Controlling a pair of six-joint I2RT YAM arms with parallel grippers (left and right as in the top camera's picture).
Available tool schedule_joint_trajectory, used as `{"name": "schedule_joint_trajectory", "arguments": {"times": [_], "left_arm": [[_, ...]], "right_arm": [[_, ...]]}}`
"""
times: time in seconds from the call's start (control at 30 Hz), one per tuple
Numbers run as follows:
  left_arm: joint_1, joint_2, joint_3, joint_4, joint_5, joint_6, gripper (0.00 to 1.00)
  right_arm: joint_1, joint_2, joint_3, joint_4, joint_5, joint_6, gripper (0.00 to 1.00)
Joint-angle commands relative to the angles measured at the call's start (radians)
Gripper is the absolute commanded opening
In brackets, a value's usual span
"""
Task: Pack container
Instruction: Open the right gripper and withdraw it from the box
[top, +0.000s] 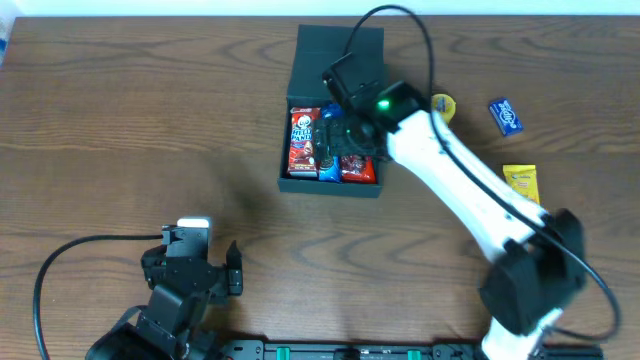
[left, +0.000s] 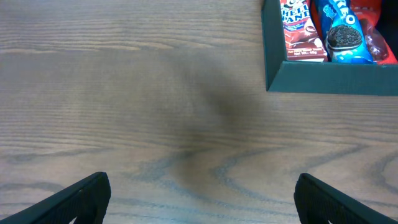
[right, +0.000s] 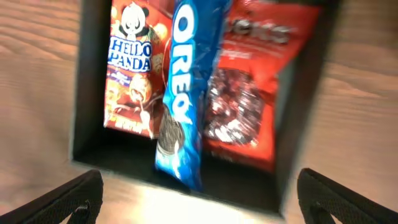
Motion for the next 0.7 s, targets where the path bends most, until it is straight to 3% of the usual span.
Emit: {"name": "schedule_joint_trajectory", "arguments": {"times": [0.0, 0.3, 0.67], "left_arm": [[0.006, -0.005, -0.008, -0.002, -0.018, 0.014, 0.95], [0.006, -0.005, -0.008, -0.002, -0.018, 0.014, 0.95], [0.006, -0.005, -0.008, -0.002, -0.018, 0.014, 0.95]], "right_arm": [[-0.002, -0.095, 0.001, -0.045, 0.078, -0.003, 0.99], [-0.012, -0.267, -0.071, -0.146, 0.201, 0.024, 0.99], [-0.012, -0.53, -0.472, -0.039, 0.201, 0.121, 0.99]]}}
